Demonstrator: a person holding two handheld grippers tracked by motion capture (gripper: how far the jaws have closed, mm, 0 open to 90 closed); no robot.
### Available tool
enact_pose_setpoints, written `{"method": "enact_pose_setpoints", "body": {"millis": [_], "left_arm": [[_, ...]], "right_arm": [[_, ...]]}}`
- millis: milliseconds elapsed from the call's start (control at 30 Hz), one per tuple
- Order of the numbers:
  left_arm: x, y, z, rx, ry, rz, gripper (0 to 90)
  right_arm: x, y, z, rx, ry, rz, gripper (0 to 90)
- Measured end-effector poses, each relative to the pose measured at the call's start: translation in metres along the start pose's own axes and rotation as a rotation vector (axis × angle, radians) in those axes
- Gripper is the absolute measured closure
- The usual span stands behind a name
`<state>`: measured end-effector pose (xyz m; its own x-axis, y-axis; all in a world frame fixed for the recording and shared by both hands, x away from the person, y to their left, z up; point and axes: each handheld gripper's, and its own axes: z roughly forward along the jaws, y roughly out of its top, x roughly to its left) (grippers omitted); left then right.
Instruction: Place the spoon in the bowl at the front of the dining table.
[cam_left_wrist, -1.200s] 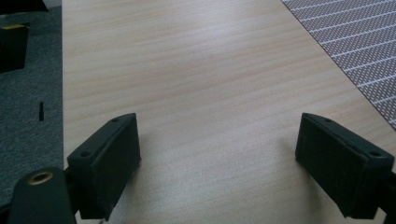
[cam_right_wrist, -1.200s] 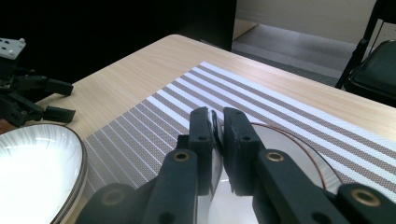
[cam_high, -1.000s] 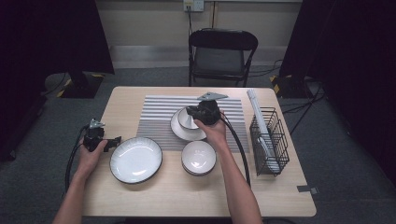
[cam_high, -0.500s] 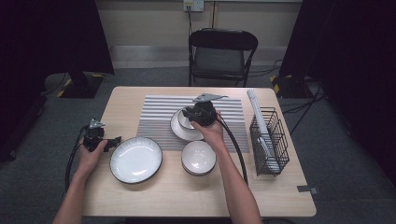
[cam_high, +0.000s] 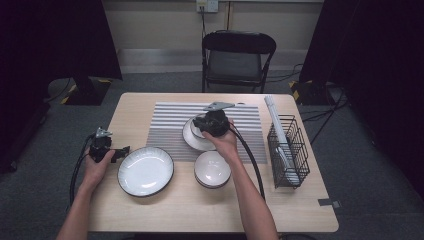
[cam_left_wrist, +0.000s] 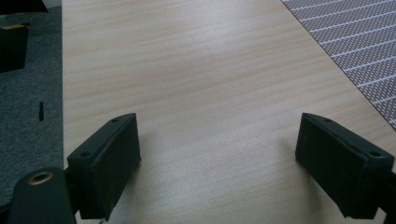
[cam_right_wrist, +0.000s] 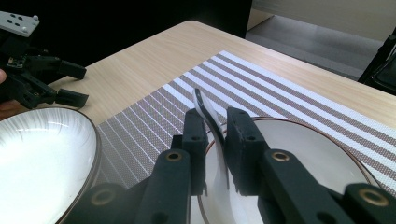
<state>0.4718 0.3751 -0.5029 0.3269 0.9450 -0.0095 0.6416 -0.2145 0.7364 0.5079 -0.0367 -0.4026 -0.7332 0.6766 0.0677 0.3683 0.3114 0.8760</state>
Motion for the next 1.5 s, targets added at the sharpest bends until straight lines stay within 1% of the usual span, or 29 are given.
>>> {"method": "enact_pose_setpoints", "body": {"millis": [100,167,300,400,800,933,1267,1500], "left_arm": [[0.0001,0.0,-0.0001,0.001,0.0,0.001,13.4],[0.0001,0.0,-0.0001,0.001,0.0,0.001,13.4],[0.0,0.0,0.0,0.0,0.0,0.001,13.4],[0.0,0.0,0.0,0.0,0.0,0.0,13.4],[0.0001,0.0,-0.0001,0.001,0.0,0.001,13.4],[-0.0001,0.0,0.0,0.001,0.0,0.0,13.4],[0.0,0.0,0.0,0.0,0.0,0.001,13.4],[-0.0001,0.0,0.0,0.0,0.0,0.0,13.4]], "right_arm": [[0.0007,-0.0006,-0.0005,0.003,0.01,-0.005,78.0],[0.0011,-0.0008,-0.0009,0.003,0.005,-0.008,78.1],[0.0023,-0.0017,-0.0009,0.003,0.015,-0.009,77.4],[0.0041,-0.0019,-0.0004,0.004,0.014,-0.016,77.2],[0.0045,-0.0024,-0.0021,0.008,0.04,-0.028,73.7],[0.0046,-0.0026,-0.0024,0.01,0.041,-0.033,73.6],[0.0001,-0.0022,-0.0065,0.005,0.043,-0.016,71.3],[-0.0026,-0.004,-0.0099,0.004,0.045,0.008,64.7]]}}
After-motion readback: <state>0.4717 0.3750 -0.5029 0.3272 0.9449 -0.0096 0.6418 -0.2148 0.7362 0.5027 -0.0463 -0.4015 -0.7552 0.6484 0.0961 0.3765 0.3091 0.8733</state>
